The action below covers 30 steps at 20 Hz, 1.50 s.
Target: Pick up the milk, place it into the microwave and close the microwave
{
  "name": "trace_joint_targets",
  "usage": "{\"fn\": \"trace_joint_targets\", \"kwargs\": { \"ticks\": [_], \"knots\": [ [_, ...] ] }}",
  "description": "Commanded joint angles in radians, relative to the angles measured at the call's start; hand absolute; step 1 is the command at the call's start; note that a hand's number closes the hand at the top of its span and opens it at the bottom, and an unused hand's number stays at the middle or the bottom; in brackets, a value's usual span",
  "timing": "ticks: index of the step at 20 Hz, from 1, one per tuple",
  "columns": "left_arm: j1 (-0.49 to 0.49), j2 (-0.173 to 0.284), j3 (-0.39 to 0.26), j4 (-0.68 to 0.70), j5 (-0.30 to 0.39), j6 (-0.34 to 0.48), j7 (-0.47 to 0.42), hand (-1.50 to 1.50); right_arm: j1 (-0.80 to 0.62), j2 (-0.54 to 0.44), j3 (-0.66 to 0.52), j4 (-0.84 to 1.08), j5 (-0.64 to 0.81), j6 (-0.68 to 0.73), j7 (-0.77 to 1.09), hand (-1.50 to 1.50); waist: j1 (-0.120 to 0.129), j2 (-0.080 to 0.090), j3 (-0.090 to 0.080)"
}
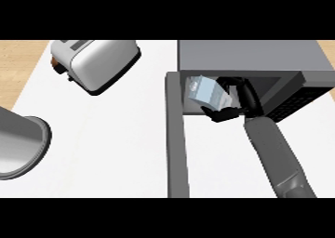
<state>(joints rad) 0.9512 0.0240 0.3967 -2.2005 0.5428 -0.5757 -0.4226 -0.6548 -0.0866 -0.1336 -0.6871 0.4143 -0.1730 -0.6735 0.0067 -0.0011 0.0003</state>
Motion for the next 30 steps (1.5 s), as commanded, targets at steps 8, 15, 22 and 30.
{"fn": "trace_joint_targets", "kwargs": {
  "ticks": [8, 15, 22, 30],
  "knots": [
    [-0.081, -0.014, -0.006, 0.084, -0.073, -0.058, 0.008, -1.50, -0.302, -0.056, -0.070, 0.299, 0.053, -0.159, 0.109, 1.50, 0.050, 0.018, 0.001],
    [-0.175, 0.034, 0.012, 0.130, -0.058, -0.036, 0.030, -1.50, -0.329, -0.076, -0.132, 0.420, 0.055, -0.351, 0.159, 1.50, 0.084, 0.043, 0.002],
    [-0.249, 0.058, 0.019, 0.130, -0.075, 0.016, 0.072, -1.50, -0.355, -0.082, -0.179, 0.450, 0.039, -0.482, 0.097, -1.50, 0.097, 0.057, 0.004],
    [-0.324, 0.078, -0.011, 0.168, -0.105, 0.005, 0.084, -1.50, -0.408, -0.120, -0.154, 0.534, 0.072, -0.376, 0.104, -1.50, 0.102, 0.058, 0.004]
  ]
}}
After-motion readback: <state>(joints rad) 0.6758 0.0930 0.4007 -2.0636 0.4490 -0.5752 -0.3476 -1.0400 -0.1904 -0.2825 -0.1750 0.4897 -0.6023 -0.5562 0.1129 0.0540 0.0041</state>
